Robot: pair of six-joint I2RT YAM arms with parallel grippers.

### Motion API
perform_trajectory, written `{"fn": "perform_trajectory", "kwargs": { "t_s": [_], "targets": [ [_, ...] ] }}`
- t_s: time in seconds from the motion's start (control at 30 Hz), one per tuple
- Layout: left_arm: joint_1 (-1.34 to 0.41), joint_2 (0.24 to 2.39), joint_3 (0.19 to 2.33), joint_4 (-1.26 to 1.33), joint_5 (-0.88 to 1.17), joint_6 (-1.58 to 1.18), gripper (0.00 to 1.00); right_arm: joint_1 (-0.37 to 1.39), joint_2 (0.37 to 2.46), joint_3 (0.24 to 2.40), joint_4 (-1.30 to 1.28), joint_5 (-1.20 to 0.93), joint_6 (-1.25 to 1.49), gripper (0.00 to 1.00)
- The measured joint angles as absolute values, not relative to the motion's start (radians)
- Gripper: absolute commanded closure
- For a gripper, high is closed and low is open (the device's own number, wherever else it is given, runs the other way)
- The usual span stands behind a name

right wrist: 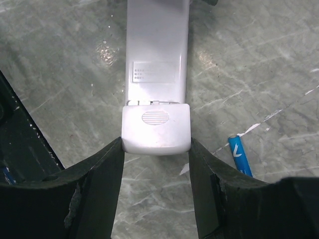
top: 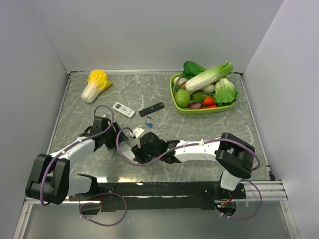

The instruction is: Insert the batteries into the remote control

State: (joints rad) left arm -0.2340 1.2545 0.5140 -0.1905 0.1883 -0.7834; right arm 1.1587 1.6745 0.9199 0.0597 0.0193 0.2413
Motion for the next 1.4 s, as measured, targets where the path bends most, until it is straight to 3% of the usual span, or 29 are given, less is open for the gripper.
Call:
{"fn": "perform_trajectory", "kwargs": {
  "t_s": [0.4, 0.63, 1.4],
  "targets": [
    [-0.234, 1.246, 0.505, -0.189, 0.207, -0.784, 0.31, 1.170, 1.681, 0.920, 0.048, 0.053, 0.254, 0.97],
    [-0.234, 1.246, 0.505, -0.189, 0.211, -0.784, 0.31, 1.180, 1.693, 0.920, 0.022, 0.064, 0.254, 0.87],
    [-0.234, 1.247, 0.503, -0.184, 0.217, -0.784, 0.31, 1.202, 1.742, 0.964, -0.036, 0.087, 0.244, 0.68]
  ]
}}
